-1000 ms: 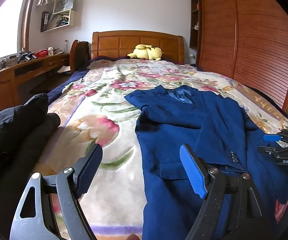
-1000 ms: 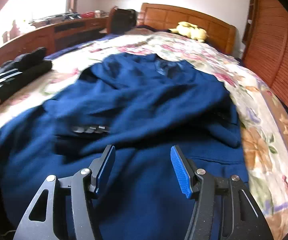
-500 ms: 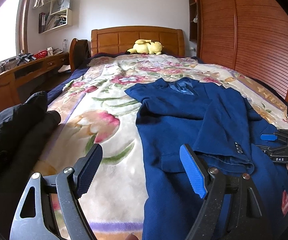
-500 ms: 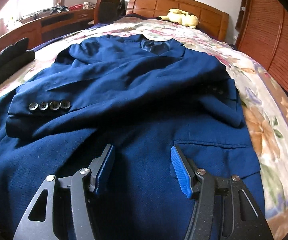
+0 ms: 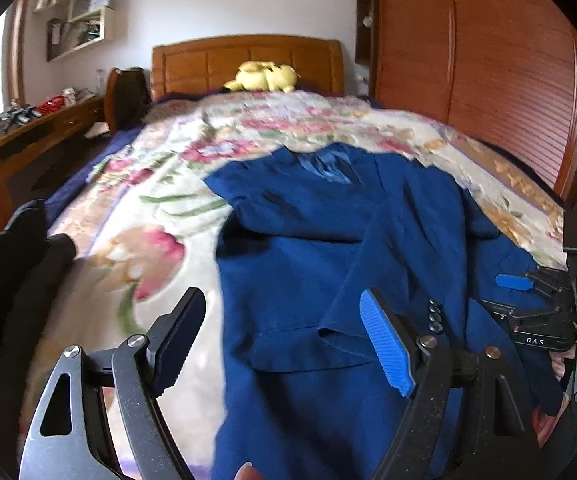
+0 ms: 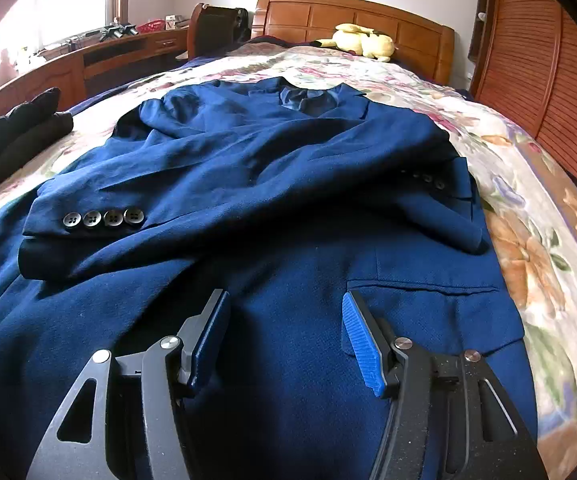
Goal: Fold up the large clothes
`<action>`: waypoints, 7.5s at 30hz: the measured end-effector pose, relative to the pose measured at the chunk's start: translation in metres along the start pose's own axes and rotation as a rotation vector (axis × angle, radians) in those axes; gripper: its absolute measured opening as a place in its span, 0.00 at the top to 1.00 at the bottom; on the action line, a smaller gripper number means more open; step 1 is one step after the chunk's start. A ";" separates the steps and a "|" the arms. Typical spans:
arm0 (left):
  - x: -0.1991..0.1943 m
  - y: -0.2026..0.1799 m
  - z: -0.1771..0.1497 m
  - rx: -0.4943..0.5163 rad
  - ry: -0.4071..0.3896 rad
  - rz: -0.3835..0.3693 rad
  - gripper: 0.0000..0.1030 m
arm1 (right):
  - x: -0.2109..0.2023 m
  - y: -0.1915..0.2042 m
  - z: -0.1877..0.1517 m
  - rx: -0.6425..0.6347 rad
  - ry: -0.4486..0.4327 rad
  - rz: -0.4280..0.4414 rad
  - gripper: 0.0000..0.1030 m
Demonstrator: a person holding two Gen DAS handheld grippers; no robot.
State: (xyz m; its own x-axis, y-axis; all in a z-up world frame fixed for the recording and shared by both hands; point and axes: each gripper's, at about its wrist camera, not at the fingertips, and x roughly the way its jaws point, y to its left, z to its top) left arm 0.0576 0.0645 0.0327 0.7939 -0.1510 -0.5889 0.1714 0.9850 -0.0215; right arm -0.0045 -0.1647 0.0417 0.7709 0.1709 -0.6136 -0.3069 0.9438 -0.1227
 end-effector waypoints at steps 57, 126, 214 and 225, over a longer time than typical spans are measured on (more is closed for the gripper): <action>-0.046 0.027 -0.049 -0.010 0.083 0.030 0.23 | 0.003 -0.002 0.002 0.007 0.001 0.024 0.42; -0.154 -0.005 -0.099 -0.002 -0.025 -0.064 0.95 | -0.176 -0.084 -0.098 0.114 -0.098 0.052 0.95; 0.115 0.045 0.035 0.054 0.197 -0.100 0.47 | 0.099 -0.152 0.046 0.070 0.126 0.073 0.23; 0.072 0.025 0.038 0.070 0.102 -0.099 0.92 | 0.064 -0.143 0.036 -0.019 0.054 0.044 0.87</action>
State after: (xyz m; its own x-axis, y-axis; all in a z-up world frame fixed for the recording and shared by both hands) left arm 0.1409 0.0748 0.0206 0.7087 -0.2342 -0.6655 0.2888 0.9570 -0.0292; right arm 0.1089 -0.2781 0.0483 0.7254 0.1963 -0.6598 -0.3509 0.9300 -0.1090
